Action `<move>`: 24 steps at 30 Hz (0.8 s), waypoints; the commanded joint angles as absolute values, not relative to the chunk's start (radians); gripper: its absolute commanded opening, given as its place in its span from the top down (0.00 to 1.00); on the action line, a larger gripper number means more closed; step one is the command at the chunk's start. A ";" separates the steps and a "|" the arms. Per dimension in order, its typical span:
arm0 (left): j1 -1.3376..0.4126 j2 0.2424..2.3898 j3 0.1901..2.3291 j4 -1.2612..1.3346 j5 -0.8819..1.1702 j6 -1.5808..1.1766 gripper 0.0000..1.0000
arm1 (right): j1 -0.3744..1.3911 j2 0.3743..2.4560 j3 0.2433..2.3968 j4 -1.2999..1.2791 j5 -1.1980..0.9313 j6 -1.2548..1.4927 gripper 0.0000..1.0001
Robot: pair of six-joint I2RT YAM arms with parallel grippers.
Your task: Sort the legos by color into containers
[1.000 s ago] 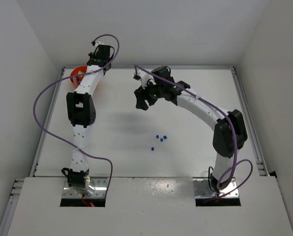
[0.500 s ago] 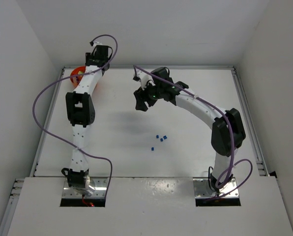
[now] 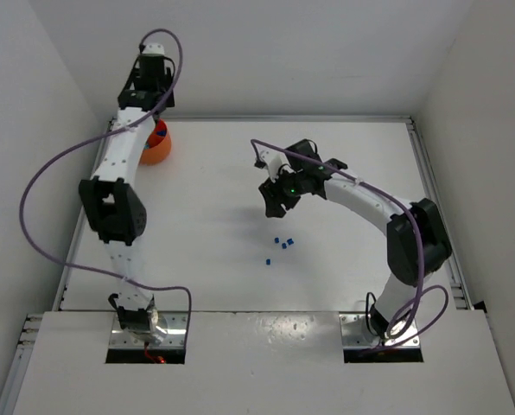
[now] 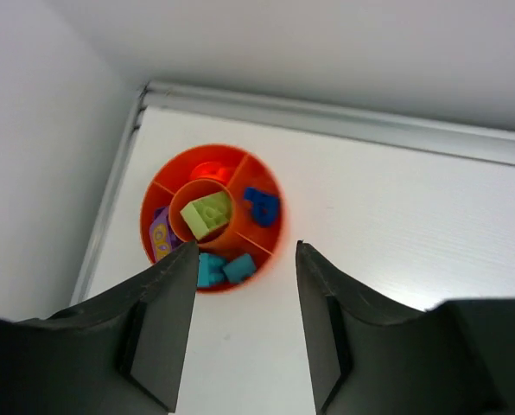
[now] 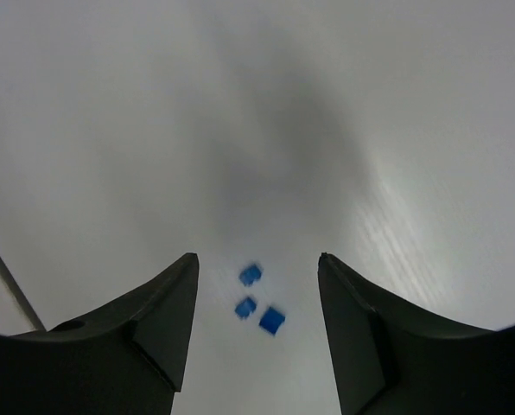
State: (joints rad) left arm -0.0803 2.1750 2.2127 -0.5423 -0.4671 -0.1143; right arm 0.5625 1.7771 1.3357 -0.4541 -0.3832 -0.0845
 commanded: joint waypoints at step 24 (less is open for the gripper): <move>-0.092 1.198 1.500 -0.683 0.540 -0.120 0.29 | 0.557 1.486 0.973 -0.698 -0.371 -0.808 0.43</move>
